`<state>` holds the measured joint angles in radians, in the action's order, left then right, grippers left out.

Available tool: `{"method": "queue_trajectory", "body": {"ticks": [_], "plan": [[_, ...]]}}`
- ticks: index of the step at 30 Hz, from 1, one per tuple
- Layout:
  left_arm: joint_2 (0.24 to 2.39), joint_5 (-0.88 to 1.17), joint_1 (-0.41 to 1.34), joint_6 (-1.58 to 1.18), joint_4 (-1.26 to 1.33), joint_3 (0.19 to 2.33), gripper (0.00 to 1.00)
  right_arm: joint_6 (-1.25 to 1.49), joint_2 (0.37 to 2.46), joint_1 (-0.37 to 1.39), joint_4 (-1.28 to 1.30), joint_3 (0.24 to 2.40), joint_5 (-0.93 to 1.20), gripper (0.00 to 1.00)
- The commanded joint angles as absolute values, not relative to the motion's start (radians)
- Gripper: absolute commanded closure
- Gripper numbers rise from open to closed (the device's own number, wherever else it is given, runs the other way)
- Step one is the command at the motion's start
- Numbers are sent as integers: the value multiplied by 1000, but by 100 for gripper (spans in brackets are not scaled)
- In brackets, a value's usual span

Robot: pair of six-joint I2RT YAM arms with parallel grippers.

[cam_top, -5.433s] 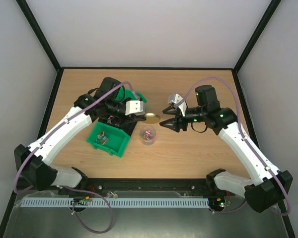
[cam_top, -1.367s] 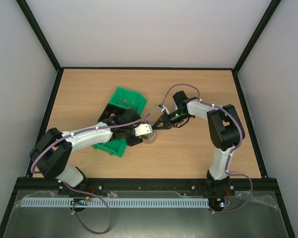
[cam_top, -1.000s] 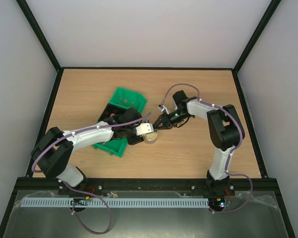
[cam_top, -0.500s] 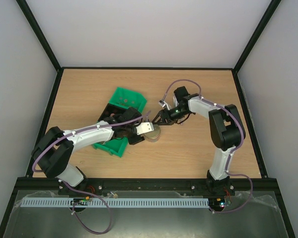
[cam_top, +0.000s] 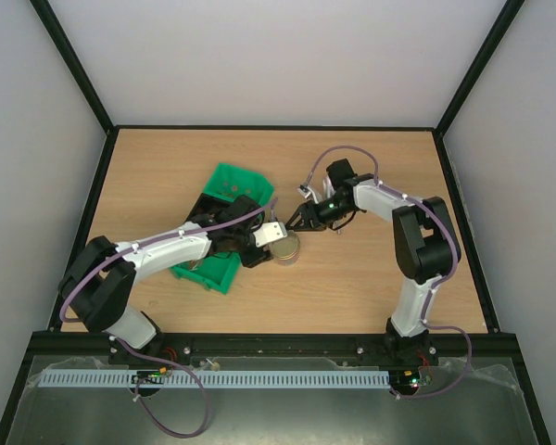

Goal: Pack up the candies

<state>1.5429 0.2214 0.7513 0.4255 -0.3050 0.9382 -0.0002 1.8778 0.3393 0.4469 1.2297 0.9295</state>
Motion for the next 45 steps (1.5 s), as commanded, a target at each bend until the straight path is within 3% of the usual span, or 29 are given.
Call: {"method": "queue_trajectory", "body": {"ticks": [1,11,15,18,29,45], "plan": [[1557,253,749,404,-302,955,45,12,1832,333,457,1235,901,52],[1560,244,750,406,-298,940,45,-16,1798,316,491,1244,880,45],[1565,242,752,403,-295,939,45,-23,1785,316,503,1227,809,26],[1569,242,754,403,-290,940,45,-36,1801,320,528,1224,782,23],[1595,245,761,396,-279,960,45,-49,1851,364,526,1207,768,27],[1622,247,760,388,-265,993,46,-47,1911,372,522,1210,781,56]]}}
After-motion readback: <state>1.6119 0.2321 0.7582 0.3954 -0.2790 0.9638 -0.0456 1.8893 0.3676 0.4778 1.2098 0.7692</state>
